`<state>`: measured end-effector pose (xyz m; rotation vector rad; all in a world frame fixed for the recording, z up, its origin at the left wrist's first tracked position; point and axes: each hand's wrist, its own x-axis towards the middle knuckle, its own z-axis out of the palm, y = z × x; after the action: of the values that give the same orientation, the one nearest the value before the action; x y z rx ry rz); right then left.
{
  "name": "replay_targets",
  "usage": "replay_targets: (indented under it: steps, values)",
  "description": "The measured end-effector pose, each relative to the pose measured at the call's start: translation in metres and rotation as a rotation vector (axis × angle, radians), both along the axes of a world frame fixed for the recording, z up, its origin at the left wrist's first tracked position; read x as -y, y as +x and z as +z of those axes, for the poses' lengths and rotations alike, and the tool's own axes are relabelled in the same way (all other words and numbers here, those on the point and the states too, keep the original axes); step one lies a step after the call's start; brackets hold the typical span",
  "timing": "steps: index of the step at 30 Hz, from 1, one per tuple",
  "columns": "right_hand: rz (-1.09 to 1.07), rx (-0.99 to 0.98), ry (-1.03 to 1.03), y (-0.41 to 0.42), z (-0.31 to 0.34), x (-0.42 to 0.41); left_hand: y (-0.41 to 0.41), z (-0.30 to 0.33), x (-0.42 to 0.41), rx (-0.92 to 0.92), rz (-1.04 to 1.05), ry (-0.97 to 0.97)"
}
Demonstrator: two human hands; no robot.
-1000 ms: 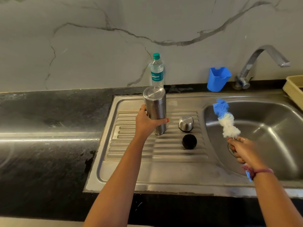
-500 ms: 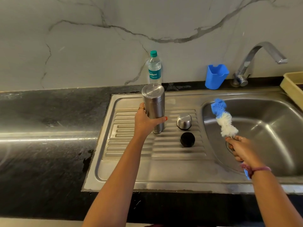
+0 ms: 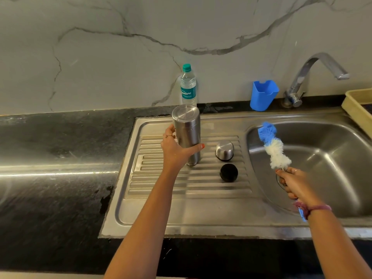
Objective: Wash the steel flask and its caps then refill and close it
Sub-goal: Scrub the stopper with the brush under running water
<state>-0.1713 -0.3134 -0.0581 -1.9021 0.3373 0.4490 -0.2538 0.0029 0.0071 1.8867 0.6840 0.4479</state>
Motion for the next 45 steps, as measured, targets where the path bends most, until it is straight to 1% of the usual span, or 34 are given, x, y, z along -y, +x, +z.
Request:
replay_targets:
  steps: [6,10,15,20,26,32,35,37,40,45]
  values:
    - [0.009,-0.008,0.001,-0.002,0.001,0.001,-0.010,0.010,-0.007,0.148,0.072,0.034]
    - [0.014,0.004,-0.002,-0.005,0.004,0.001,-0.015,0.029,-0.010,0.250,0.093,0.069]
    - [0.028,0.017,0.009,-0.008,0.008,0.004,-0.016,0.060,0.001,0.342,0.078,0.120]
    - [0.024,0.020,0.004,-0.004,0.010,0.011,-0.010,0.076,0.027,0.411,0.027,0.208]
    - [0.054,0.054,-0.001,0.006,0.015,0.029,-0.002,0.070,0.062,0.392,0.006,0.367]
    - [0.120,0.046,-0.028,0.019,0.029,0.055,0.002,0.058,0.095,0.469,0.083,0.689]
    - [0.150,0.038,-0.054,0.025,0.037,0.066,0.001,0.049,0.111,0.491,0.066,0.741]
    - [0.171,0.036,-0.070,0.029,0.040,0.073,-0.001,0.037,0.121,0.461,0.043,0.716]
    - [0.200,0.029,-0.080,0.035,0.038,0.081,-0.003,0.012,0.131,0.356,0.027,0.655]
    - [0.219,-0.001,-0.096,0.049,0.027,0.098,-0.004,-0.029,0.143,0.063,-0.016,0.590]
